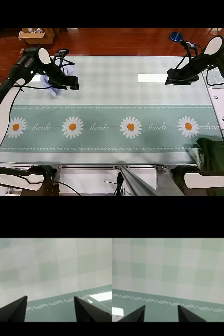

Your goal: Fold the shirts.

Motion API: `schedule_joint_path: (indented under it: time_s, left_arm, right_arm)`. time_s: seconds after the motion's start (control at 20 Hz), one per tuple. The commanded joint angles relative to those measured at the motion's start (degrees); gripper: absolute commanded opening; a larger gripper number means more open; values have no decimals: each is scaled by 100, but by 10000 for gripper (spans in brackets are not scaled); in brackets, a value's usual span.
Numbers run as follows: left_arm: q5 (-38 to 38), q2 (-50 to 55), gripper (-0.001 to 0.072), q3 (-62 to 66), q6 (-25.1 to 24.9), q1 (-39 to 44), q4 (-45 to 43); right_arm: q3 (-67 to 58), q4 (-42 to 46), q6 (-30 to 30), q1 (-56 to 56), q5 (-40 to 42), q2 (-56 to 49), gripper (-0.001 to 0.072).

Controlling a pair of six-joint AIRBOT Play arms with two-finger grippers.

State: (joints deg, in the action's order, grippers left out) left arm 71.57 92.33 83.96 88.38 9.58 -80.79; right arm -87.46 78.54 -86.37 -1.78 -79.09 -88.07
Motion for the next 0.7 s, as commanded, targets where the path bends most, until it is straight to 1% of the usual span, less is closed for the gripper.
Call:
schedule_joint_path:
  time_s: [0.0,0.15,0.3,0.35,0.45,0.65]
  left_arm:
    - [-9,4,670,4,-2,2,-2]
    - [-20,13,670,4,-2,2,0]
    - [-24,13,671,7,-7,2,15]
    - [-229,13,671,22,-22,-20,15]
    - [-627,9,671,258,-20,-118,-63]
    - [-1235,9,672,1169,0,-485,-839]
  right_arm:
    - [-4,-2,0,4,31,-4,491]
    - [-2,0,-2,4,411,-4,491]
    - [-2,-2,0,4,619,-4,491]
    - [-4,-2,0,4,855,-4,491]
    - [-4,4,0,4,1034,-4,491]
    - [-2,345,4,4,925,-4,491]
